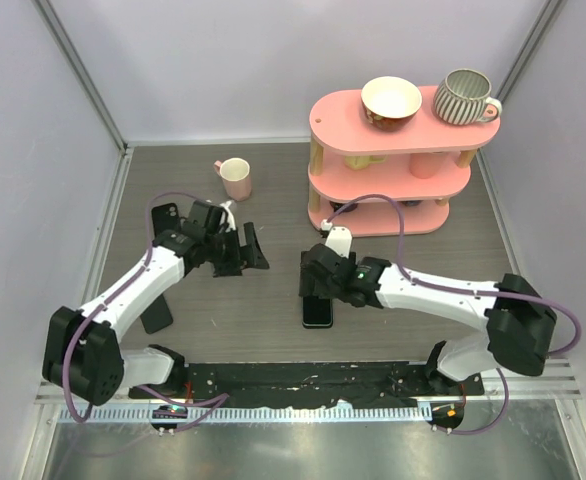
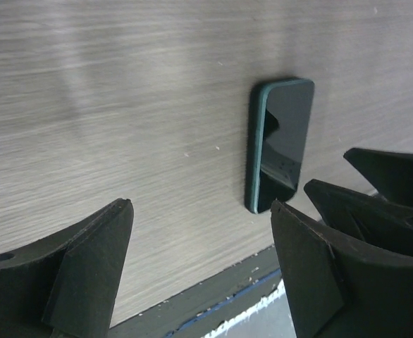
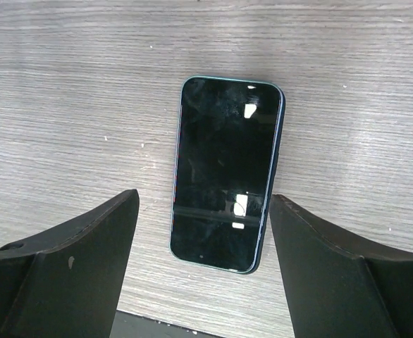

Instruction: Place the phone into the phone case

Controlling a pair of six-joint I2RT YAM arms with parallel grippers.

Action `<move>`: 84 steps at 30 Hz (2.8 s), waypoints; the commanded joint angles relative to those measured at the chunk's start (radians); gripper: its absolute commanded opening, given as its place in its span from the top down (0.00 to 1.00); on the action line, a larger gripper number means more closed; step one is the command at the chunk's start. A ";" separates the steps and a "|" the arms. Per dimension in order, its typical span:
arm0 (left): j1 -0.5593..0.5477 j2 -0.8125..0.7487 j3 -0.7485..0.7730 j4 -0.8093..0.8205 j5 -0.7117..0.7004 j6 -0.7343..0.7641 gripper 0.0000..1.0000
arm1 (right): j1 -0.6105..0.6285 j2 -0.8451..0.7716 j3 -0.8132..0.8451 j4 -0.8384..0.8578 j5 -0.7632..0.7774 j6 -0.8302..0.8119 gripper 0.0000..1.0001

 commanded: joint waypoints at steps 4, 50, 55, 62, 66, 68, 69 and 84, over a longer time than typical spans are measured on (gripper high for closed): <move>-0.167 0.086 -0.021 0.216 0.035 -0.144 0.23 | -0.033 -0.220 -0.168 0.157 -0.025 -0.077 0.26; -0.345 0.433 0.031 0.356 -0.011 -0.256 0.49 | -0.348 -0.179 -0.513 0.577 -0.500 -0.103 0.73; -0.353 0.452 0.033 0.348 -0.020 -0.256 0.56 | -0.348 -0.206 -0.506 0.560 -0.483 -0.091 0.56; -0.358 0.452 0.027 0.360 -0.019 -0.268 0.63 | -0.348 -0.210 -0.518 0.612 -0.506 -0.098 0.44; -0.361 0.456 0.031 0.366 -0.007 -0.272 0.64 | -0.349 -0.187 -0.535 0.677 -0.558 -0.091 0.40; -0.361 0.462 0.028 0.380 0.007 -0.276 0.64 | -0.349 -0.176 -0.535 0.700 -0.569 -0.086 0.38; -0.359 0.469 0.027 0.383 0.009 -0.282 0.65 | -0.351 -0.165 -0.535 0.707 -0.578 -0.079 0.37; -0.361 0.489 -0.053 0.535 0.102 -0.357 0.73 | -0.349 -0.134 -0.496 0.822 -0.725 -0.029 0.21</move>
